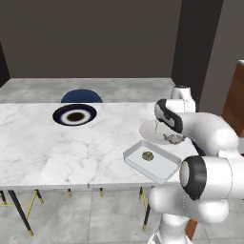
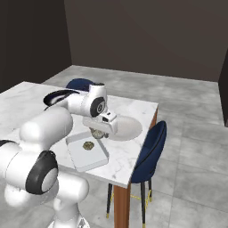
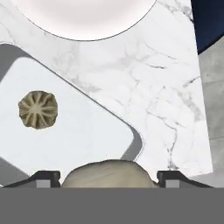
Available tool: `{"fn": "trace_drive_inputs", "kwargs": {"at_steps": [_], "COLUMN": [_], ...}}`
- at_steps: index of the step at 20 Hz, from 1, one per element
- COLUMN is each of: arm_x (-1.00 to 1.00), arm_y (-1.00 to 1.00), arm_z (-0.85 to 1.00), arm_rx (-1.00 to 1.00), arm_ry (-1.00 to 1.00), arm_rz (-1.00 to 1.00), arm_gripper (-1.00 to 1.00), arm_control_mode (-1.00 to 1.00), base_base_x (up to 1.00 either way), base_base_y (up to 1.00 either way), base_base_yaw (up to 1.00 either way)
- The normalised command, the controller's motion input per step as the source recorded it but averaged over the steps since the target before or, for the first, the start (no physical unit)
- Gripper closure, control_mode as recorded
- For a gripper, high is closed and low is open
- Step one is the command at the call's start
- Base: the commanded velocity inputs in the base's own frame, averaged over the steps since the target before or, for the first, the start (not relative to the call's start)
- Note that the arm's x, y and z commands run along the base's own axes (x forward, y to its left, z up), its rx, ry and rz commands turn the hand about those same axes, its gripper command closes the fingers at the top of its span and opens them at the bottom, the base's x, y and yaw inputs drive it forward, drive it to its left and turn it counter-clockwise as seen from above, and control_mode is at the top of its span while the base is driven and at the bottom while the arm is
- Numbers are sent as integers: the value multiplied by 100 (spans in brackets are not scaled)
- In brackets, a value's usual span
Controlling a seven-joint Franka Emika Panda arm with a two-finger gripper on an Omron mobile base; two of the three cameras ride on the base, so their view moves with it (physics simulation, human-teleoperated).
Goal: Place two dumplings into each of the tupperware containers and then place the containers in the fridge.
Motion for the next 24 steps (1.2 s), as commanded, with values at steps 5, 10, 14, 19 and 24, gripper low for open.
{"fn": "trace_drive_inputs", "kwargs": {"at_steps": [5, 10, 14, 19, 24], "arm_x": [-80, 32, 74, 72, 35], "arm_y": [41, 45, 51, 14, -54], "arm_z": [-29, -41, -13, -10, -21], "arm_rx": [0, 6, 1, 0, -1], "arm_ry": [-9, -11, 0, 9, 25], "arm_rz": [-2, -10, -5, -2, 0], "arm_gripper": [100, 100, 100, 100, 100], "arm_control_mode": [-100, -100, -100, -100, -100], "base_base_x": [0, 0, 0, 0, 0], "base_base_y": [0, 0, 0, 0, 0], "base_base_yaw": [0, 0, 0, 0, 0]}}
